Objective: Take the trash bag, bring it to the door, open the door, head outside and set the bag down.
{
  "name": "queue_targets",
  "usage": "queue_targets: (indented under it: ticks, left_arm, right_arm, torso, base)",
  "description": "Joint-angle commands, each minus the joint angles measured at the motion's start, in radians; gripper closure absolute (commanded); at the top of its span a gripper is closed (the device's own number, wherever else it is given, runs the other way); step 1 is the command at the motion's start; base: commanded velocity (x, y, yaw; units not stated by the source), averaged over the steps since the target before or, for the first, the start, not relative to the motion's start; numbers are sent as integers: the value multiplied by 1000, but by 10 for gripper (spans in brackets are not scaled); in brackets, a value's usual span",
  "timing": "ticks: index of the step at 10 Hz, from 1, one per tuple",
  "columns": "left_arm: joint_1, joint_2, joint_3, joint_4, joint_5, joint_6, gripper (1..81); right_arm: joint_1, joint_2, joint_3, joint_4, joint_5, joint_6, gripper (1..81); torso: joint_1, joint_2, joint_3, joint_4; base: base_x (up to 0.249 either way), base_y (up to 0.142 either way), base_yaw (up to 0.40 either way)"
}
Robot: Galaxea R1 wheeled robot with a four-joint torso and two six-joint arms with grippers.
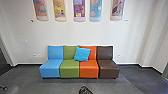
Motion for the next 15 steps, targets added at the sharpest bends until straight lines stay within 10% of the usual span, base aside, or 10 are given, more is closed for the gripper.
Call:
queue_targets:
  ticks: [1, 15]
  left_arm:
    - [-63, -5, 2, 0, 56, -2, 10]
    - [-65, -7, -7, -4, 58, -2, 10]
  right_arm:
    - [44, -21, -21, 7, -54, -4, 10]
    - [50, -10, -24, 3, -54, -4, 10]
  torso:
    - [0, 0, 0, 0]
    - [0, 0, 0, 0]
  base:
    - [136, 0, 0]
    - [136, 0, 0]
